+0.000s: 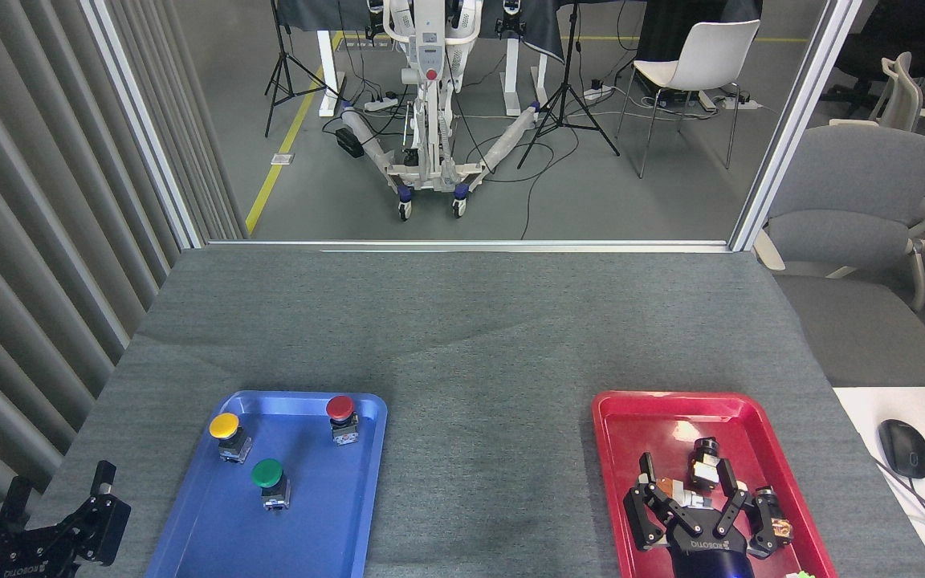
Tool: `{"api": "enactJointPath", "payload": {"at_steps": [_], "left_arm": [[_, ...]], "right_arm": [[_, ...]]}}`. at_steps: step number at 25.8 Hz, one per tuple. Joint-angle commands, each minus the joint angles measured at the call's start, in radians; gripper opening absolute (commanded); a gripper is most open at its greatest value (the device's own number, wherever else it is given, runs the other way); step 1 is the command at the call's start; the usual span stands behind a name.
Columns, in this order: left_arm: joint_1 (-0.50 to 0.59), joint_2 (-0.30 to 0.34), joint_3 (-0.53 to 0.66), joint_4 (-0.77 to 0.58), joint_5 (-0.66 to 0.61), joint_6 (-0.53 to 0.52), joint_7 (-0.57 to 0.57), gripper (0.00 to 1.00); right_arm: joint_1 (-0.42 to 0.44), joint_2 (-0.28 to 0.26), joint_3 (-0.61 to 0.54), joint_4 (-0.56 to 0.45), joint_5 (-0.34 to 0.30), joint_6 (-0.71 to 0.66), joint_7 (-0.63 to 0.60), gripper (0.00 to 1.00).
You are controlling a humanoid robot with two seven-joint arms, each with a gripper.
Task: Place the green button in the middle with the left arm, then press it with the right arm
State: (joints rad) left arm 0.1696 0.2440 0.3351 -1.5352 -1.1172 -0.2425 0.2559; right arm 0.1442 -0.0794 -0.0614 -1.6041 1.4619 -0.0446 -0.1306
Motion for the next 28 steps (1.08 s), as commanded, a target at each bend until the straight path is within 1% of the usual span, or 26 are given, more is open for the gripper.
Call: {"api": "enactJointPath", "payload": {"at_steps": [1, 8, 21, 28], "left_arm": [[-0.002, -0.011, -0.001, 0.001, -0.001, -0.014, 0.016, 0.99], [-0.022, -0.009, -0.001, 0.02, -0.001, -0.012, 0.005, 0.99], [-0.022, 0.0, -0.01, 0.047, -0.004, -0.017, 0.006, 0.99], [-0.025, 0.001, -0.01, 0.041, -0.006, -0.049, 0.006, 0.99]], "right_arm": [[0.0, 0.001, 0.0, 0.0, 0.0, 0.002, 0.0, 1.0], [-0.003, 0.004, 0.0, 0.0, 0.0, 0.0, 0.002, 1.0], [0.0, 0.0, 0.002, 0.0, -0.002, 0.002, -0.001, 1.0], [0.005, 0.004, 0.0, 0.0, -0.002, 0.002, -0.001, 1.0]]}}
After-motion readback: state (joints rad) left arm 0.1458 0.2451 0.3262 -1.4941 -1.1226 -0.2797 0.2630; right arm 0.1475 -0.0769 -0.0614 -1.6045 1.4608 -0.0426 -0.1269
